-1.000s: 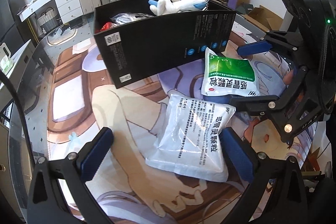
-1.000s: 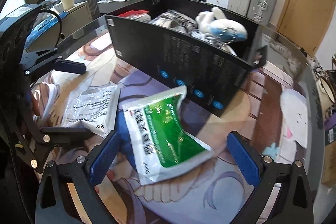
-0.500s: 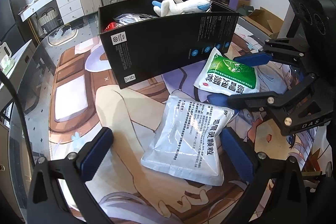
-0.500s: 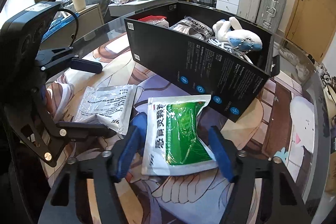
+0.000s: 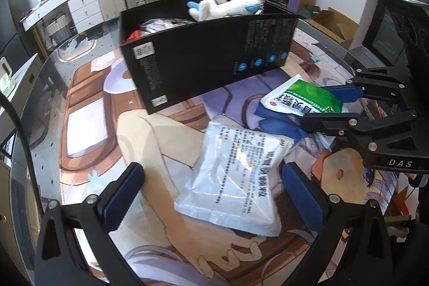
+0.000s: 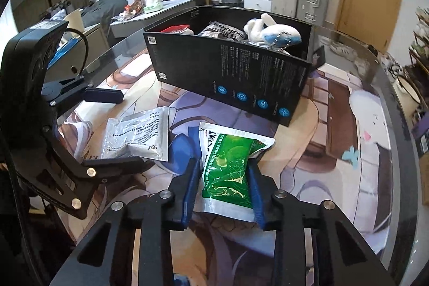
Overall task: Organize soft objects
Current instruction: 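Close the right gripper on the green packet while the left grasps the white packet, then carry the green packet into the box while the left gripper carries the white packet there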
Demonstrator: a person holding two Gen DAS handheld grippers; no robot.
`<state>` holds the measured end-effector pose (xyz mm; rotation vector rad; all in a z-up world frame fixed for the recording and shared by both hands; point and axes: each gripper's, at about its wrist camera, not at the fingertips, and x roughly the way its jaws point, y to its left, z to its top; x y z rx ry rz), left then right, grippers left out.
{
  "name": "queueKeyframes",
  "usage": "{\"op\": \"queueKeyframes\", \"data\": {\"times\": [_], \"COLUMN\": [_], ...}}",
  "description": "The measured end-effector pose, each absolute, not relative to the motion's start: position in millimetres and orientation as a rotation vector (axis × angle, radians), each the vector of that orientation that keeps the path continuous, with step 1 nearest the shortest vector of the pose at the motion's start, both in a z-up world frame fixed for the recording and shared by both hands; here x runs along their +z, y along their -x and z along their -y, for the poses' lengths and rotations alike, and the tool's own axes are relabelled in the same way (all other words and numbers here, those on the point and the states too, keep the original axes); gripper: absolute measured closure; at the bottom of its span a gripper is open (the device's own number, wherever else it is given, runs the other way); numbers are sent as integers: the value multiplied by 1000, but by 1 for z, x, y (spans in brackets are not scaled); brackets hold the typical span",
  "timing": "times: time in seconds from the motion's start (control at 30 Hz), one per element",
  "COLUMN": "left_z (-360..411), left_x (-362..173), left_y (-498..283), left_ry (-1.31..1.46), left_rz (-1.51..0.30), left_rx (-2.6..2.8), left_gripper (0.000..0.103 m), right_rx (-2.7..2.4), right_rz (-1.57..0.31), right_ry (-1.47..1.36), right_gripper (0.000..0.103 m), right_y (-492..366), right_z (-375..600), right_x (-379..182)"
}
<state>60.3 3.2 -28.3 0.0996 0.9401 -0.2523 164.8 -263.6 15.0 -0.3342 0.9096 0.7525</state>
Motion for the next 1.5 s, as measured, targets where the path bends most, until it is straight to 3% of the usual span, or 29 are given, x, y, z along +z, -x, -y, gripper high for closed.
{"op": "queueKeyframes", "data": {"times": [0.2, 0.3, 0.37, 0.47, 0.77, 1.5], "left_z": [5, 8, 10, 11, 6, -19], "left_x": [-25, -23, -21, -19, -15, 23], "left_y": [-56, -54, -51, -49, -47, -46], "left_ry": [-120, -125, -129, -130, -100, 22], "left_rz": [-918, -906, -893, -882, -867, -756], "left_rx": [-297, -311, -324, -334, -319, -276], "left_gripper": [14, 26, 42, 56, 66, 67], "right_rx": [762, 764, 764, 765, 765, 742], "right_rz": [-898, -895, -891, -889, -873, -725], "right_ry": [309, 304, 304, 303, 308, 262], "right_gripper": [68, 68, 68, 68, 68, 69], "right_y": [-159, -159, -159, -159, -158, -159], "right_z": [270, 273, 277, 278, 280, 296], "right_x": [15, 16, 17, 17, 19, 73]}}
